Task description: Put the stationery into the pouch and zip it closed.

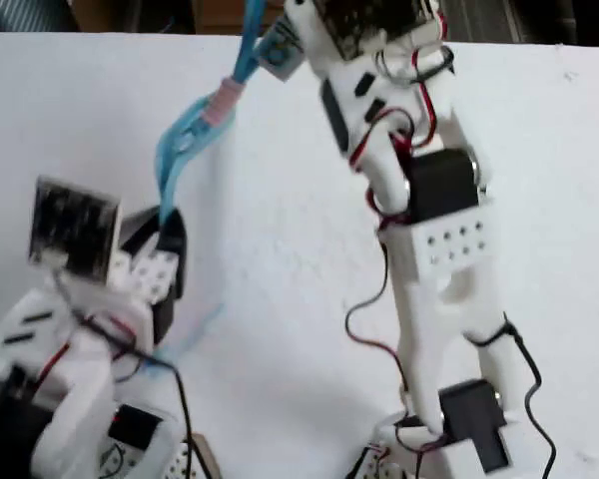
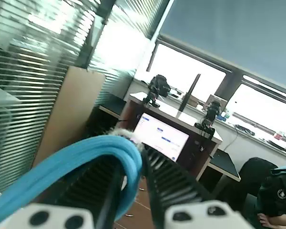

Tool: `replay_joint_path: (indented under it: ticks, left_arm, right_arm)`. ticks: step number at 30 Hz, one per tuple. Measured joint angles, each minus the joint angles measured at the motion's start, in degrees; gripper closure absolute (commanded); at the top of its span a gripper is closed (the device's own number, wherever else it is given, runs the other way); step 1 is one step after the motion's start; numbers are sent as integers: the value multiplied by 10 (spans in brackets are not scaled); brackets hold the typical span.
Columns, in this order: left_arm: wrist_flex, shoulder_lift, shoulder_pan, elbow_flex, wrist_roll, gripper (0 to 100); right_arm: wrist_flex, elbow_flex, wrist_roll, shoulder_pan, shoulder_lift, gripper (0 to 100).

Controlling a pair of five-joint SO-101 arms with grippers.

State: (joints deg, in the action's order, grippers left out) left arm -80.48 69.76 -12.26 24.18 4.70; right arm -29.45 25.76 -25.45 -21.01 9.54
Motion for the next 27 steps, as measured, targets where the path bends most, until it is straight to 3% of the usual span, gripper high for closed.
replay_joint_path:
  ticks: [11, 15, 20, 27]
  left_arm:
    - [-112, 146, 0, -28, -40, 980]
    - [-160, 153, -20, -99, -40, 980]
    - [-207, 156, -27, -147, -28, 980]
    - [-214, 153, -27, -155, -27, 980]
  right_arm:
    - [54, 1, -5, 45, -120, 982]
    - [86, 33, -53, 66, -192, 982]
    - [98, 113, -87, 69, -270, 982]
    - [98, 265, -111, 87, -381, 982]
